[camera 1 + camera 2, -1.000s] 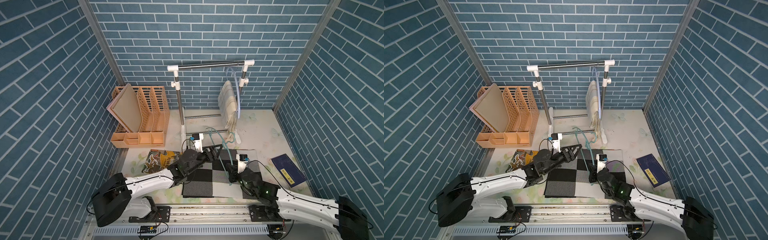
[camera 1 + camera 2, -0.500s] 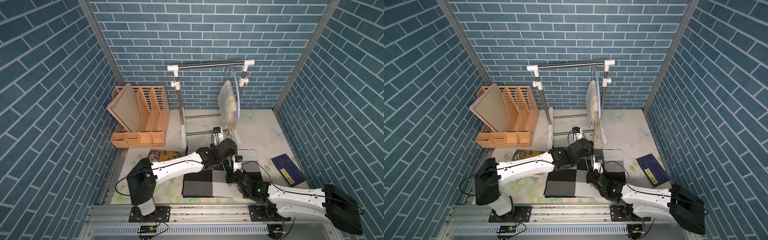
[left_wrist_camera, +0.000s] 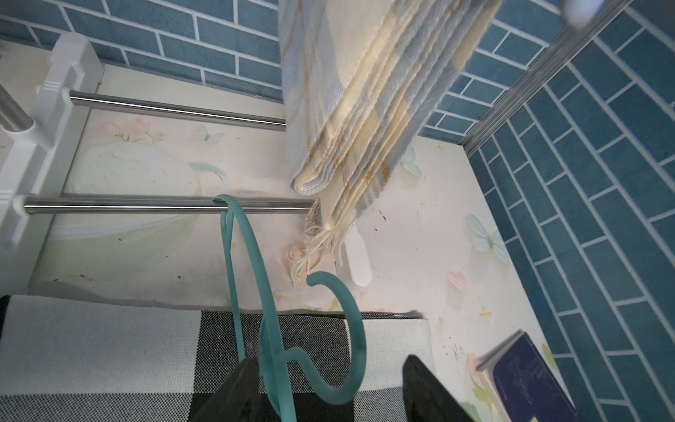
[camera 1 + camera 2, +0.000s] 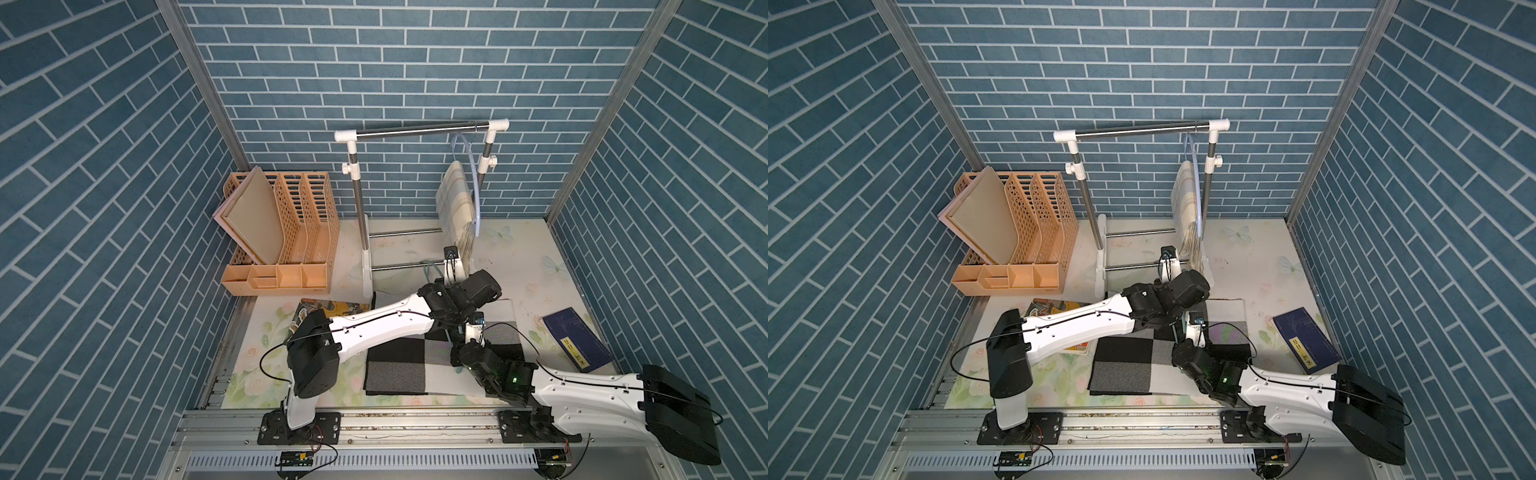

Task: Hang the scarf on the hanger
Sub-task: Pick up the hanger from the clothesline.

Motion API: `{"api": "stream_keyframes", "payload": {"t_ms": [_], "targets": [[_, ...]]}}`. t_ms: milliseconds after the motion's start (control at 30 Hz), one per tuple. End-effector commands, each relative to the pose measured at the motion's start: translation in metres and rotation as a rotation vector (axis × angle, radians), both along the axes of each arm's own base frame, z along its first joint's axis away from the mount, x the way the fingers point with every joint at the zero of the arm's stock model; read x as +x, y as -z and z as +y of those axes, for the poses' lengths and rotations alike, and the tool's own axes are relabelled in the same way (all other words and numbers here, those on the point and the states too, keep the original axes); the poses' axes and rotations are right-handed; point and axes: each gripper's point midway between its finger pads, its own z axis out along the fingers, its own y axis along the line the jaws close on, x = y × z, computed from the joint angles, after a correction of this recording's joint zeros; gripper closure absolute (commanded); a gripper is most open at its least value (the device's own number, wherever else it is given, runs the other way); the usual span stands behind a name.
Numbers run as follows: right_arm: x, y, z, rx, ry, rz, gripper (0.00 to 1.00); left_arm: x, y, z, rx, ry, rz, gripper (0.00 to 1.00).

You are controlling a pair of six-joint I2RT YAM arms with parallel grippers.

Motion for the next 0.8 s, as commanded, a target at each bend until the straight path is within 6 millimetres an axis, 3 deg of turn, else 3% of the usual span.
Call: {"api": "stream_keyframes", "payload": {"t_ms": [0, 233, 367, 467, 567, 767], "targets": [[0.000, -0.003, 0.003, 0.004, 0.011, 0.008, 1.00, 0.001, 0.011, 0.004, 0.099, 0.001, 0.003, 0.39], [-0.001, -0.002, 0.006, 0.004, 0.002, 0.016, 1.00, 0.004, 0.018, 0.000, 0.126, 0.003, -0.005, 0.57], [-0.002, -0.003, 0.007, 0.002, -0.005, 0.022, 1.00, 0.006, 0.012, 0.001, 0.126, 0.004, -0.026, 0.79], [-0.003, -0.004, 0.008, 0.001, -0.010, 0.031, 1.00, 0.007, 0.006, 0.002, 0.124, 0.001, -0.039, 1.00], [-0.005, -0.008, 0.010, 0.003, -0.025, 0.041, 0.99, 0.008, 0.002, 0.005, 0.122, -0.003, -0.053, 1.00], [-0.014, -0.023, 0.019, -0.005, -0.098, 0.091, 0.47, 0.006, -0.007, 0.016, 0.123, -0.001, -0.076, 1.00]]}}
